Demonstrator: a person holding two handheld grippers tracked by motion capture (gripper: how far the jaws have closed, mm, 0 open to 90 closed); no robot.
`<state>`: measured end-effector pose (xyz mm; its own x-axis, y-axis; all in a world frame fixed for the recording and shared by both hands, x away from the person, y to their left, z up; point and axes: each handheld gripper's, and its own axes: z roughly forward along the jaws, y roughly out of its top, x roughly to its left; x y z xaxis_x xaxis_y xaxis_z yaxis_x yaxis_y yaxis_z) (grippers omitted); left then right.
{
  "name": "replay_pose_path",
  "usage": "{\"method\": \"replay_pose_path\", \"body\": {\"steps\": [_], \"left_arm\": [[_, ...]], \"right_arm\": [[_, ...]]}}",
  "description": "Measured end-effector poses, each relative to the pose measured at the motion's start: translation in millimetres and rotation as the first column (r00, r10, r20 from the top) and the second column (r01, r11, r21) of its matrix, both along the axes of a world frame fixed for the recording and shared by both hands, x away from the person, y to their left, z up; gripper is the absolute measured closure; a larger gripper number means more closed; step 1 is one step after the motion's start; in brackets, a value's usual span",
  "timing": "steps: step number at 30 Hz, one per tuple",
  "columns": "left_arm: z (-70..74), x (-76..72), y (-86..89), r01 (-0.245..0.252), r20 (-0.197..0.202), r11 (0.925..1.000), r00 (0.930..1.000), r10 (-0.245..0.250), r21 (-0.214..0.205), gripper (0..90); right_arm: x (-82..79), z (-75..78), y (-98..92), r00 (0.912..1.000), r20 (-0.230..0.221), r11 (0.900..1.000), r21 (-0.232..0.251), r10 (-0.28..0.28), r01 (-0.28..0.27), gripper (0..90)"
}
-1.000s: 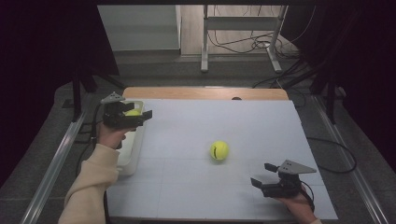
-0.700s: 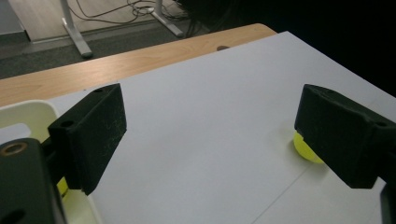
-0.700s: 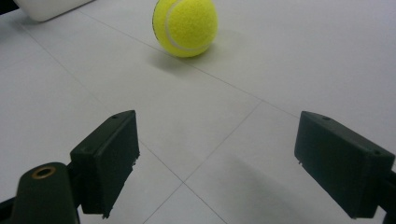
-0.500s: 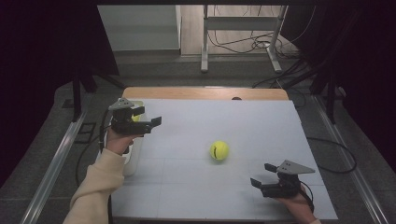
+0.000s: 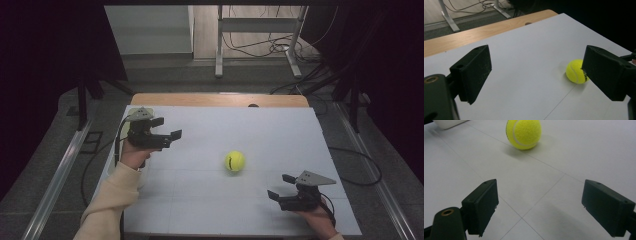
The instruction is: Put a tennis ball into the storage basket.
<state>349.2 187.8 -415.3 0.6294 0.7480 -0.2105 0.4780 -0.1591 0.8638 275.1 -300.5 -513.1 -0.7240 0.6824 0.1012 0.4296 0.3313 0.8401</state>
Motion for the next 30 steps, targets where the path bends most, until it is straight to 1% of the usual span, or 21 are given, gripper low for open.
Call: {"method": "replay_pose_path", "body": {"steps": [6,12,15,21,24,30], "left_arm": [[-4.8,0.8,-9.8,0.028,-0.011,0.9996,0.9996,-0.028,0.003,10.2],[-7.7,-3.2,-18.0,0.051,-0.013,0.9987,0.9986,-0.051,0.002,10.1],[-8.8,-7.0,-20.9,0.060,-0.011,0.9982,0.9981,-0.060,-0.008,10.1],[-9.7,-12.8,-25.8,0.073,-0.004,0.9973,0.9973,-0.073,-0.001,10.2],[-11.0,-13.7,-27.9,0.081,-0.008,0.9966,0.9967,-0.081,-0.015,10.2],[-12.2,-16.8,-35.6,0.110,-0.007,0.9939,0.9939,-0.110,-0.008,10.2]], "right_arm": [[-1.3,0.5,-1.1,1.0000,0.005,1.0000,0.000,0.001,-0.001,14.6],[-1.9,0.8,-1.9,1.0000,0.007,1.0000,0.004,-0.002,0.002,14.7],[-1.7,0.9,-1.6,1.0000,0.007,1.0000,0.000,0.000,0.000,14.7],[-0.3,1.0,-1.9,1.0000,0.006,1.0000,0.005,-0.001,0.001,14.7],[-0.7,1.1,-2.0,1.0000,0.004,1.0000,0.005,0.000,0.000,14.7],[0.8,1.5,-1.7,1.0000,0.008,1.0000,0.007,-0.002,0.002,14.8]]}}
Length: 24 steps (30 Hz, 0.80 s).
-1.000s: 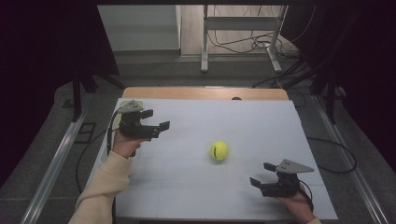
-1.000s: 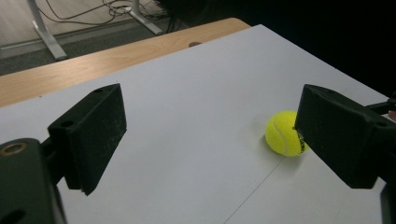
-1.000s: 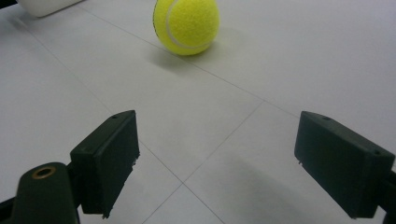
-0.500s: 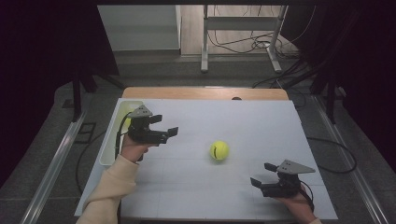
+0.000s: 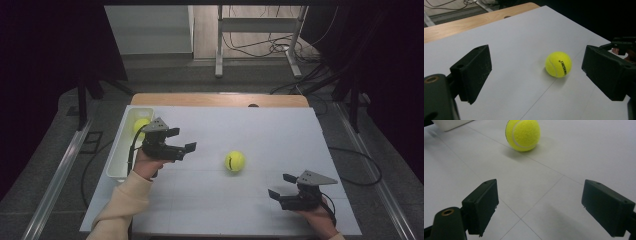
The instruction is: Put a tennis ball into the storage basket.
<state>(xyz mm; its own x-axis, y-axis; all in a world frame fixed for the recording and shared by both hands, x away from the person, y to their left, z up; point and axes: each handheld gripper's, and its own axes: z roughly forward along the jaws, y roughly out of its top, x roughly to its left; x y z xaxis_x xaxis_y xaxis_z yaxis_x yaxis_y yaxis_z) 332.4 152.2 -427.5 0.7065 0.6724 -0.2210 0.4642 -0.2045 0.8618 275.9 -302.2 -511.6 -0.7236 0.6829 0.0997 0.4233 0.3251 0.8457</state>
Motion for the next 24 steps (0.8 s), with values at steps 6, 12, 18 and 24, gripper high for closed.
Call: {"method": "replay_pose_path", "body": {"steps": [6,12,18,24], "left_arm": [[-1.1,-1.6,-10.8,0.027,0.000,0.9994,0.9996,-0.027,0.022,10.3],[-6.6,2.9,-25.8,0.063,-0.024,0.9974,0.9978,-0.062,0.037,10.2],[-8.2,3.9,-34.2,0.078,-0.030,0.9959,0.9966,-0.077,0.045,10.2],[-8.6,4.8,-39.5,0.092,-0.033,0.9948,0.9954,-0.090,0.044,10.2]], "right_arm": [[-1.7,0.4,-0.1,1.0000,0.003,1.0000,-0.005,0.005,-0.005,14.8],[0.5,0.1,-1.6,1.0000,0.001,1.0000,0.001,-0.001,0.001,14.8],[-0.5,0.0,-3.5,1.0000,0.003,1.0000,0.004,0.001,-0.001,14.8],[-2.1,0.1,-3.8,1.0000,0.003,1.0000,0.002,-0.005,0.005,14.8]]}}
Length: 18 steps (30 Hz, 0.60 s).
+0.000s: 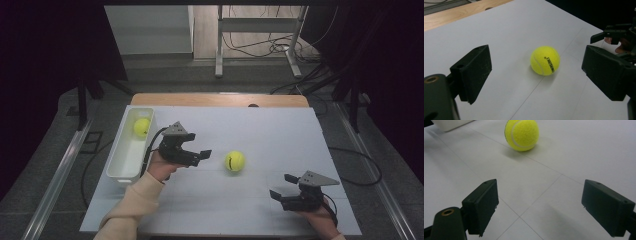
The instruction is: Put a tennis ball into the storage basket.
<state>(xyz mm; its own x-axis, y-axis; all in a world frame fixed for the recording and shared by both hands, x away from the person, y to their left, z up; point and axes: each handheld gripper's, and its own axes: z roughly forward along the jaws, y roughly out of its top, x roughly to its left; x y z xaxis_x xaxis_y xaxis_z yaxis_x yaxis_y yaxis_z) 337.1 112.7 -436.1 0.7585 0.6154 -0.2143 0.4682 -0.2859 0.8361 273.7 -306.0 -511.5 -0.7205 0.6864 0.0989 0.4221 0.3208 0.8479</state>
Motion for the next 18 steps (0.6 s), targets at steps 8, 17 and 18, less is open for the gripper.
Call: {"method": "replay_pose_path", "body": {"steps": [8,17,18], "left_arm": [[-5.6,4.1,-14.2,0.032,-0.021,0.9991,0.9993,-0.031,0.028,10.1],[-10.8,8.9,-27.8,0.052,-0.036,0.9978,0.9981,-0.050,0.040,10.2],[-11.5,9.2,-29.4,0.056,-0.037,0.9974,0.9978,-0.055,0.045,10.2]], "right_arm": [[-0.8,-0.5,-1.5,1.0000,0.001,1.0000,-0.004,-0.004,0.004,14.8],[-1.1,0.0,-1.9,1.0000,0.002,1.0000,-0.006,-0.005,0.005,14.8],[-1.1,-0.2,-1.6,1.0000,0.003,1.0000,-0.004,-0.004,0.004,14.8]]}}
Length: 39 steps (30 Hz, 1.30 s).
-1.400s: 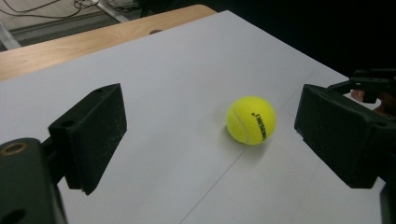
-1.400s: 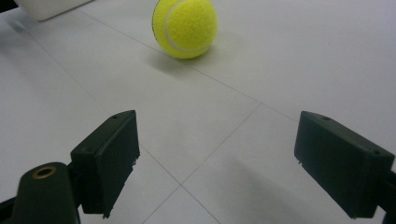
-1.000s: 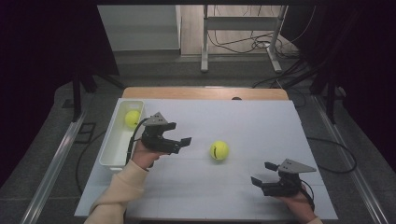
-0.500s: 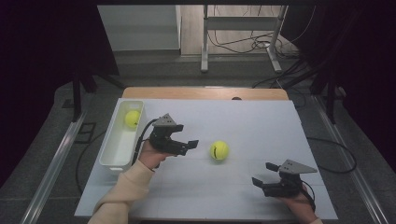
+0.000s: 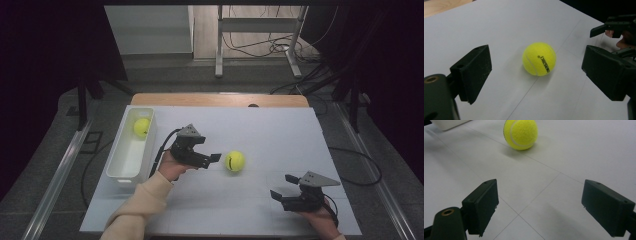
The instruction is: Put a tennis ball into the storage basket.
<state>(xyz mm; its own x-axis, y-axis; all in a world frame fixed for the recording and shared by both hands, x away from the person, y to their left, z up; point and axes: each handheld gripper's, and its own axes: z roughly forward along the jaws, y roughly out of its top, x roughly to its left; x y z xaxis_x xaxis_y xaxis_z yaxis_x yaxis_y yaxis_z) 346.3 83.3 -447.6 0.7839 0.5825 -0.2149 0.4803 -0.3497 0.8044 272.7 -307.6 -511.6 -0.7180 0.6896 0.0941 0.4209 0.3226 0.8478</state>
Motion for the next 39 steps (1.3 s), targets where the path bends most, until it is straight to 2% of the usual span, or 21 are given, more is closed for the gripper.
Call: {"method": "replay_pose_path", "body": {"steps": [9,19,33,39], "left_arm": [[-4.2,4.7,-9.8,0.022,-0.011,0.9996,0.9997,-0.022,0.016,10.2],[-12.5,11.8,-17.2,0.026,-0.035,0.9992,0.9991,-0.024,0.031,10.2],[-27.4,22.1,-40.7,0.066,-0.067,0.9956,0.9959,-0.061,0.067,10.0],[-31.7,24.5,-46.6,0.065,-0.075,0.9950,0.9954,-0.059,0.076,9.6]], "right_arm": [[0.5,0.1,0.6,1.0000,-0.002,1.0000,-0.009,0.001,-0.001,14.8],[1.3,-0.7,1.5,1.0000,-0.005,1.0000,-0.004,0.004,-0.004,14.8],[0.8,-0.8,0.2,1.0000,-0.005,1.0000,-0.003,0.002,-0.002,14.8],[1.6,-0.9,0.4,1.0000,-0.007,1.0000,-0.007,0.003,-0.003,14.8]]}}
